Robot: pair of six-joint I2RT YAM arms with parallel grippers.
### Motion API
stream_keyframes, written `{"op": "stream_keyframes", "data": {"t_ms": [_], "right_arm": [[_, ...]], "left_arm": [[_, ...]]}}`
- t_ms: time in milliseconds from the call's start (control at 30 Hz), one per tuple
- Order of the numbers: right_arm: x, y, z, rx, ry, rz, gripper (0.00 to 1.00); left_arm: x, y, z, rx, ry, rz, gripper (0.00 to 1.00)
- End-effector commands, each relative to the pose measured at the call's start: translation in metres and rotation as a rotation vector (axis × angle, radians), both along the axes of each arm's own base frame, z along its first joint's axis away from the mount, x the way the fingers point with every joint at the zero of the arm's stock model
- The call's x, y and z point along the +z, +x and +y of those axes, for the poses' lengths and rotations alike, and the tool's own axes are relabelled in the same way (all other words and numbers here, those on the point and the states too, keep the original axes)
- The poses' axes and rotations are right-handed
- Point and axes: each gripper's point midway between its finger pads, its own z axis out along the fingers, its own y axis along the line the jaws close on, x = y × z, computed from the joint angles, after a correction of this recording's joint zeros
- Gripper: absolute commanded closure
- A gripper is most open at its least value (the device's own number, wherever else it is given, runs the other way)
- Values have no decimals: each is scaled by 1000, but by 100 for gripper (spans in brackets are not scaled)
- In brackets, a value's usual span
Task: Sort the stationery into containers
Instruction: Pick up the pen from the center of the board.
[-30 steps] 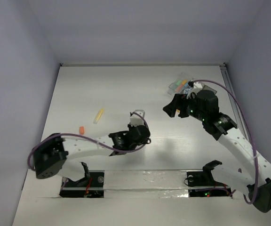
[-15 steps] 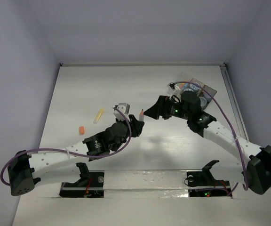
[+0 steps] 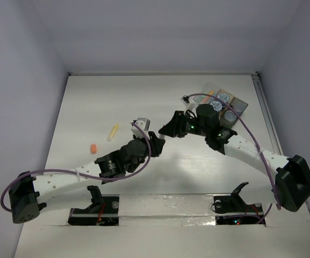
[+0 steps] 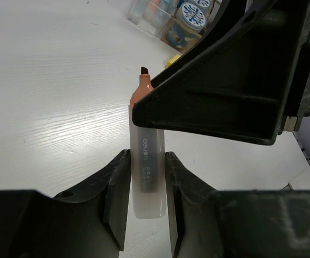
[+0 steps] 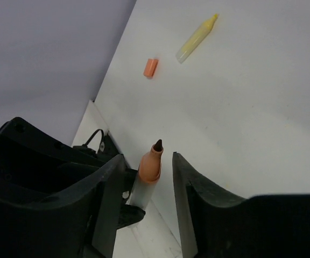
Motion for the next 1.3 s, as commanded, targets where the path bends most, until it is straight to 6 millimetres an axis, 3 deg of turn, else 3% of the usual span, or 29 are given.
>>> {"op": "stream_keyframes", "data": {"t_ms": [0,33,67,133,167,267,300,333,433,600,767,933,1100,1267], "right_arm": [[33,10,9,-9,70,-81,58],[33,10,10,-9,72,-75,62],[32,10,10,-8,71,-71,72],[32,9,10,-9,72,-66,80],[31,10,10,-10,68,-64,89],[34,8,10,-5,77,-66,100],[35,8,10,-2,82,-69,100],[37,7,10,7,84,-80,100],[54,8,10,54,124,-130,100],[100,-2,2,183,262,-210,100],[141,-16,1,275,331,-278,100],[165,-29,0,332,408,-296,100],[169,-33,2,371,446,-288,100],[168,-40,8,408,443,-274,100]], "left_arm": [[15,1,-5,-12,-43,-33,100],[18,1,-4,-10,-45,-35,100],[18,1,-4,-11,-43,-36,100],[21,2,-3,-8,-46,-40,100],[22,1,-3,-10,-49,-41,100],[27,-1,-5,-22,-65,-42,100],[30,-4,-7,-42,-77,-39,95],[36,-2,-7,-44,-100,-48,80],[57,-9,-5,-74,-191,-55,55],[85,-16,10,-131,-343,-67,38],[113,-22,22,-181,-452,-96,36],[124,-30,13,-284,-488,-97,36],[137,-41,0,-413,-533,-116,39],[145,-46,-4,-456,-568,-139,55]]}}
